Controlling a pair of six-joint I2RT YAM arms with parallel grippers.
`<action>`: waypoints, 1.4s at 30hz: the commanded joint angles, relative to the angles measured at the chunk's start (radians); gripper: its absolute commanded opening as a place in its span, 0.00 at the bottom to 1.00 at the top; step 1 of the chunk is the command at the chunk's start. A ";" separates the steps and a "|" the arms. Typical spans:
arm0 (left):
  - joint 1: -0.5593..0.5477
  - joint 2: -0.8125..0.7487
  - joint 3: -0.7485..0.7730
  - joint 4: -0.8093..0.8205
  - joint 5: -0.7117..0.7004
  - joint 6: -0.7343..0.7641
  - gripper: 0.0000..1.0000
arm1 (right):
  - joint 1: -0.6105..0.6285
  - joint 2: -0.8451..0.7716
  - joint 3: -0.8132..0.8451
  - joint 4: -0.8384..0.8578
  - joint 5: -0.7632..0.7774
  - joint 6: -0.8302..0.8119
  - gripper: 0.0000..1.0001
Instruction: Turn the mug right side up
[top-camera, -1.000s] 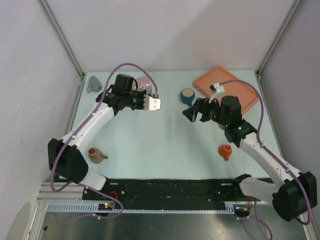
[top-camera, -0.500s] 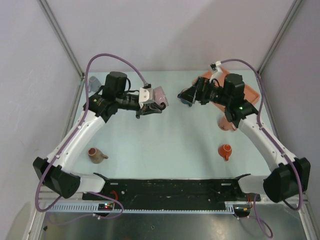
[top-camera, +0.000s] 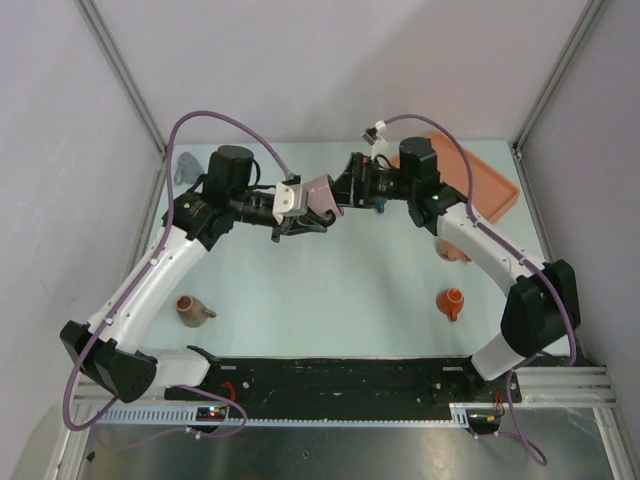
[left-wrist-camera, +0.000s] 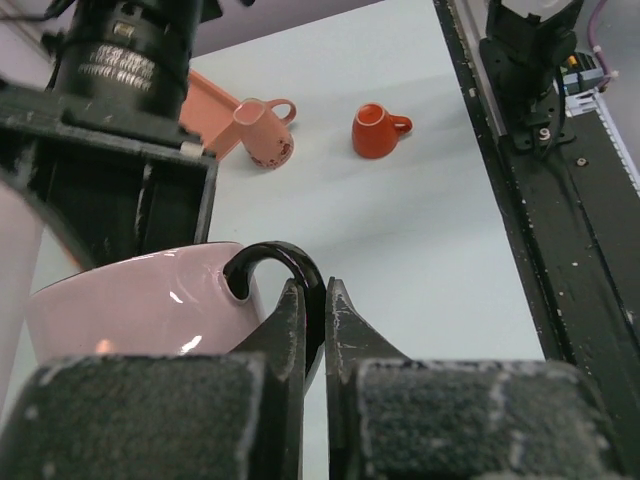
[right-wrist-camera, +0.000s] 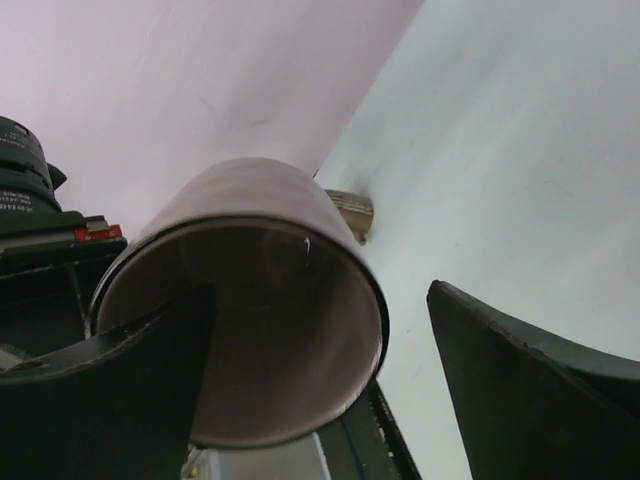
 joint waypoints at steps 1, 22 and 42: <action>-0.010 -0.059 0.054 0.065 0.061 0.060 0.00 | 0.066 0.082 0.107 0.020 -0.064 0.005 0.85; 0.001 -0.135 -0.074 0.128 -0.433 -0.109 1.00 | -0.409 0.166 0.413 -0.674 0.735 -0.339 0.00; 0.091 -0.332 -0.457 0.233 -0.561 -0.213 1.00 | -0.752 0.885 1.133 -0.940 0.981 -0.522 0.00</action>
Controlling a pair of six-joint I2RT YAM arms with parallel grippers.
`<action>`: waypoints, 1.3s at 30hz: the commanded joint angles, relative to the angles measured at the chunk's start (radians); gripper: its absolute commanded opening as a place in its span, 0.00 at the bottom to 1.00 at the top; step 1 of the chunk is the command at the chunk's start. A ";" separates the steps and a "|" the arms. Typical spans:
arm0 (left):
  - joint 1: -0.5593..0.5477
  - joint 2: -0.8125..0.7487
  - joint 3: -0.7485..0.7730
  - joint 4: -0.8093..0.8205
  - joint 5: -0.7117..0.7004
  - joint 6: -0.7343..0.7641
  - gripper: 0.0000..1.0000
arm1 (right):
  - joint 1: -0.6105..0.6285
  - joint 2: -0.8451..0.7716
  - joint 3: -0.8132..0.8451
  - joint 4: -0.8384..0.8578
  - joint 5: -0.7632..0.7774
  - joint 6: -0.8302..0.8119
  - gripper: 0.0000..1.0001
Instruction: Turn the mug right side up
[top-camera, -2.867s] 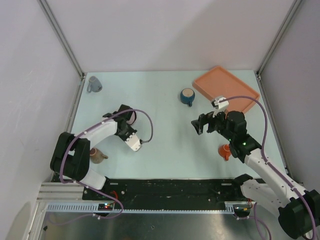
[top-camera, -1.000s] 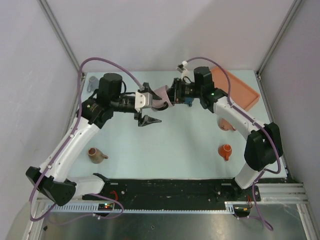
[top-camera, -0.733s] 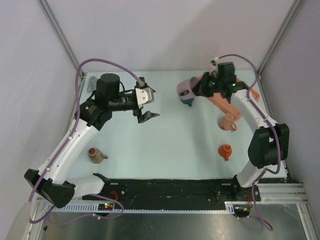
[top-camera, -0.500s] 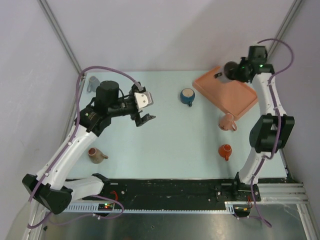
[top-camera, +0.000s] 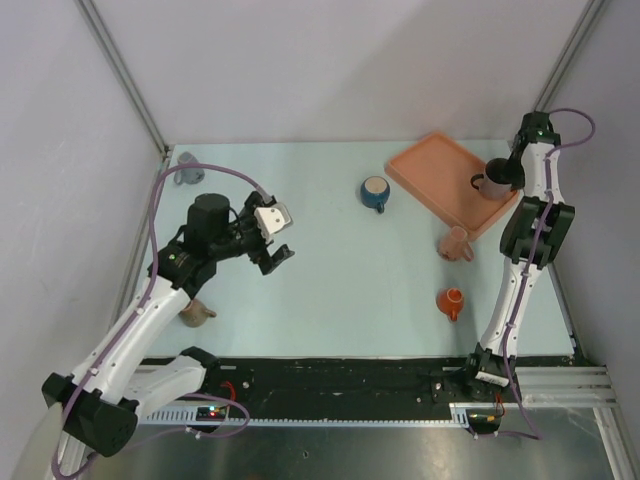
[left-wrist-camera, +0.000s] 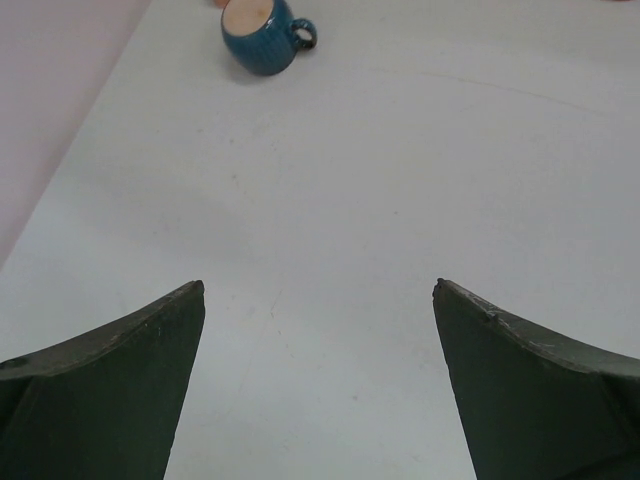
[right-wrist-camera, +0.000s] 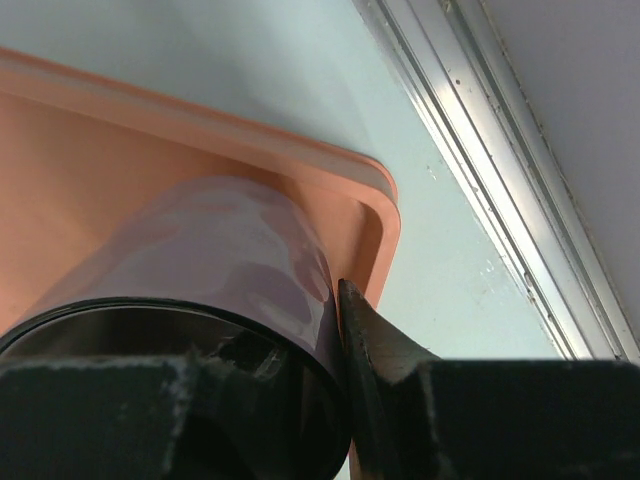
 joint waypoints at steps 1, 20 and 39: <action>0.040 -0.027 -0.032 0.051 -0.029 -0.016 1.00 | -0.002 -0.006 0.048 0.043 -0.004 -0.027 0.00; 0.130 0.036 -0.034 -0.428 -0.178 0.691 1.00 | -0.012 -0.106 0.042 -0.039 0.024 -0.093 0.99; 0.171 0.233 -0.164 -0.672 -0.437 0.738 0.85 | 0.220 -0.696 -0.471 0.043 -0.075 -0.129 0.99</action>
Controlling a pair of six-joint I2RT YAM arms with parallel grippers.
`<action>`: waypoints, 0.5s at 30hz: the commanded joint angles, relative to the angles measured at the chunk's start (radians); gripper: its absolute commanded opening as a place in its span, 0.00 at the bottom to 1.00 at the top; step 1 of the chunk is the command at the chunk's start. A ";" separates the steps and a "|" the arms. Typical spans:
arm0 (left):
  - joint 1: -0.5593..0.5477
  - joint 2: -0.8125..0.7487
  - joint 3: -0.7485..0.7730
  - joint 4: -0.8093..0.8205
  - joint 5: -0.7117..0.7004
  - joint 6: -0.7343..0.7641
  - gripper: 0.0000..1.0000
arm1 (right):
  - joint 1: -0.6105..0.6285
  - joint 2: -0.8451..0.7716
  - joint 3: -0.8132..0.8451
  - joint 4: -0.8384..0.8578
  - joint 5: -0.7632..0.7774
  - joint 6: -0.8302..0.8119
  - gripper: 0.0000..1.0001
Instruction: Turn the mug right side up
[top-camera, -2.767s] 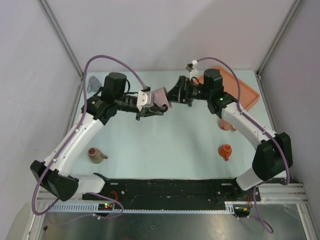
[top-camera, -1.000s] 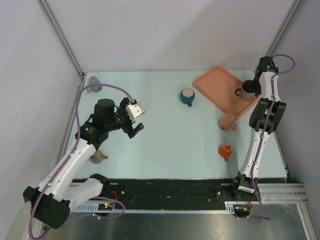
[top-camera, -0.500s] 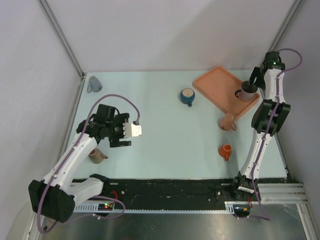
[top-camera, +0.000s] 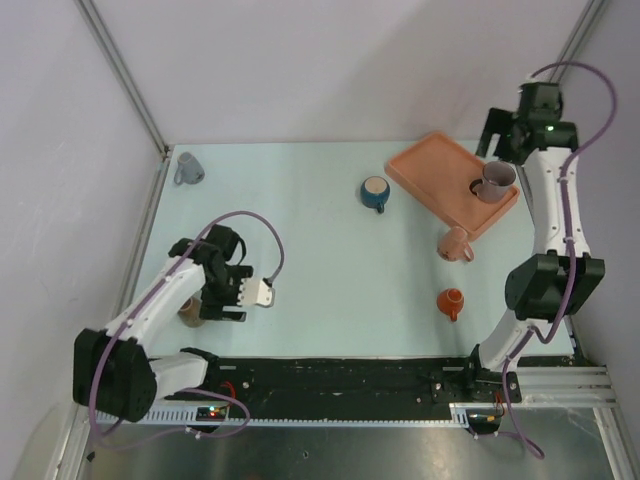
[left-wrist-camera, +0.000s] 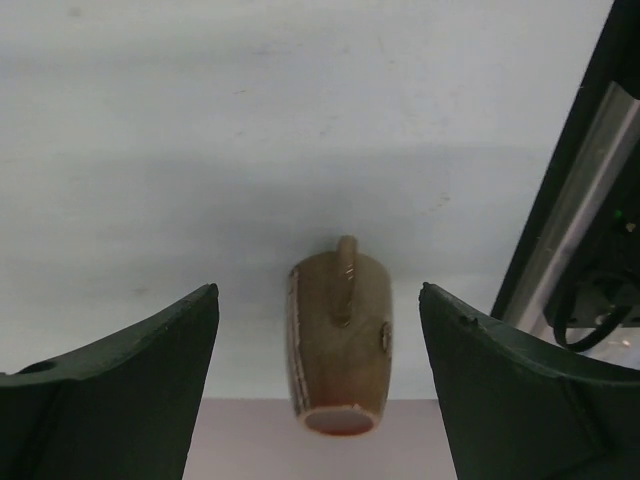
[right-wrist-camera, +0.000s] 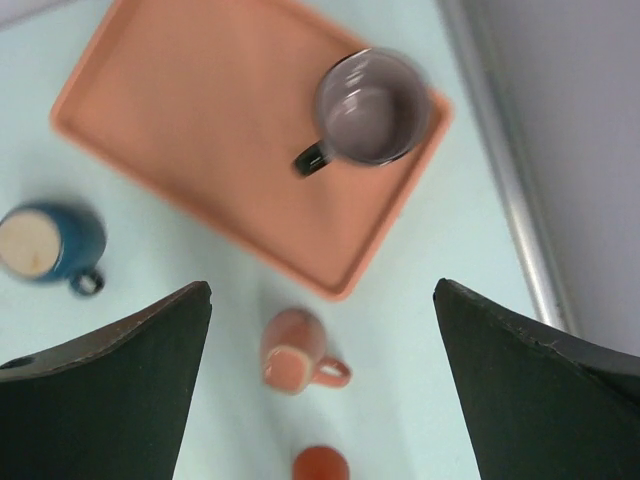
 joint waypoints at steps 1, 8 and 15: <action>-0.003 0.094 -0.021 0.004 -0.058 -0.092 0.84 | 0.103 -0.046 -0.128 0.048 -0.040 -0.030 0.99; 0.001 0.137 -0.104 0.113 -0.179 -0.101 0.79 | 0.184 -0.115 -0.275 0.166 -0.206 0.051 0.99; 0.015 0.128 -0.198 0.170 -0.224 -0.033 0.59 | 0.212 -0.128 -0.333 0.206 -0.237 0.073 0.99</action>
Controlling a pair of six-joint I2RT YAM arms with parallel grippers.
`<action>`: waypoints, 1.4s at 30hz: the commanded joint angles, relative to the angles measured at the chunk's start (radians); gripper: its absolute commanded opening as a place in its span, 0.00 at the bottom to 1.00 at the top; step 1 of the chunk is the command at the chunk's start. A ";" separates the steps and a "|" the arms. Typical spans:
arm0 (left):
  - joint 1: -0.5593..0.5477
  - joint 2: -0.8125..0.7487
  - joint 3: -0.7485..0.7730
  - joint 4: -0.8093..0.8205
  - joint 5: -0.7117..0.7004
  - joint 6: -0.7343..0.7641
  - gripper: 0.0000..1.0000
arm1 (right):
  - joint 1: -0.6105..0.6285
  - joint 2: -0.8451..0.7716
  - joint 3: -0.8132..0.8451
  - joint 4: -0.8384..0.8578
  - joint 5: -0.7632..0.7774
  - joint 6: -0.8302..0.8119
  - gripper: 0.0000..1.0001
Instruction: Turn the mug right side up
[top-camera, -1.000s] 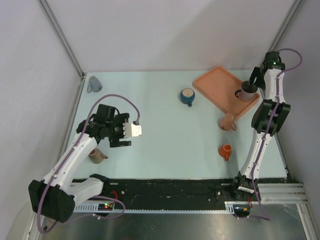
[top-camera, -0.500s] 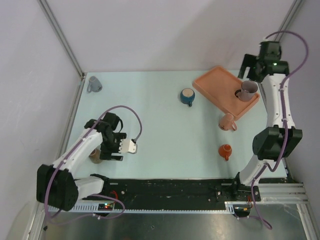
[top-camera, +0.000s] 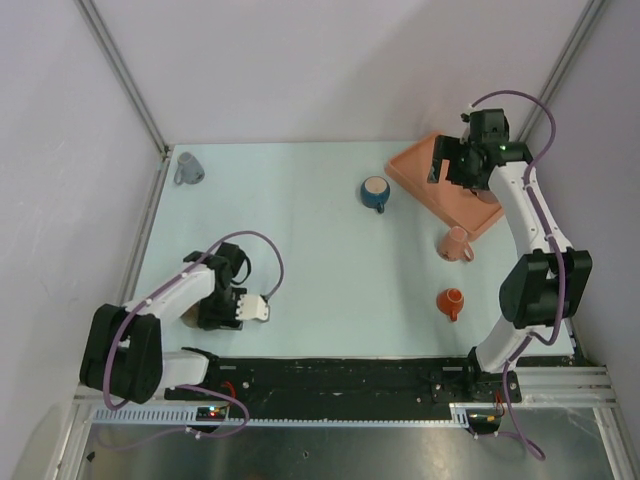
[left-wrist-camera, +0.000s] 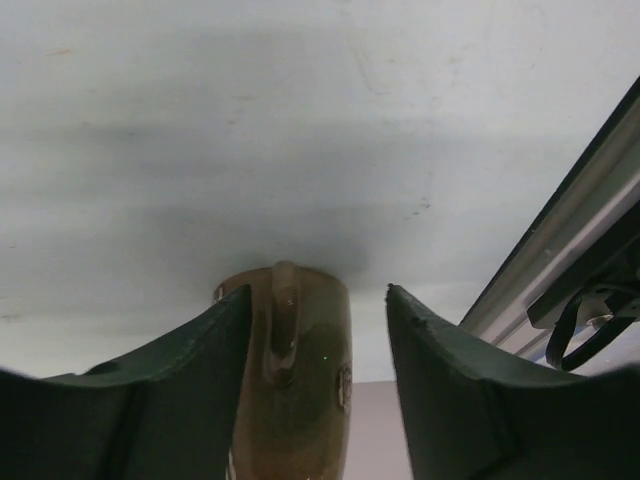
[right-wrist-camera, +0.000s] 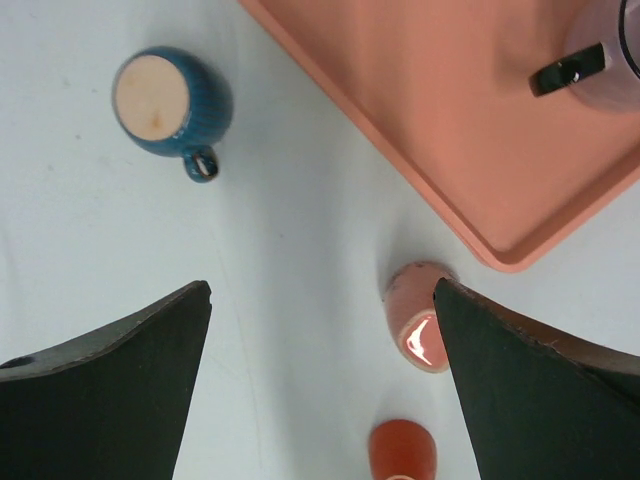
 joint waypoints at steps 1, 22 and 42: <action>0.015 -0.004 -0.023 0.046 -0.053 0.049 0.54 | 0.009 -0.064 -0.008 0.072 -0.048 0.025 0.99; 0.058 0.047 0.761 0.082 0.634 -0.572 0.00 | 0.082 -0.249 -0.194 0.368 -0.566 0.149 0.99; -0.099 0.104 1.348 0.084 1.222 -0.792 0.00 | 0.425 -0.181 -0.298 1.326 -0.965 0.737 0.91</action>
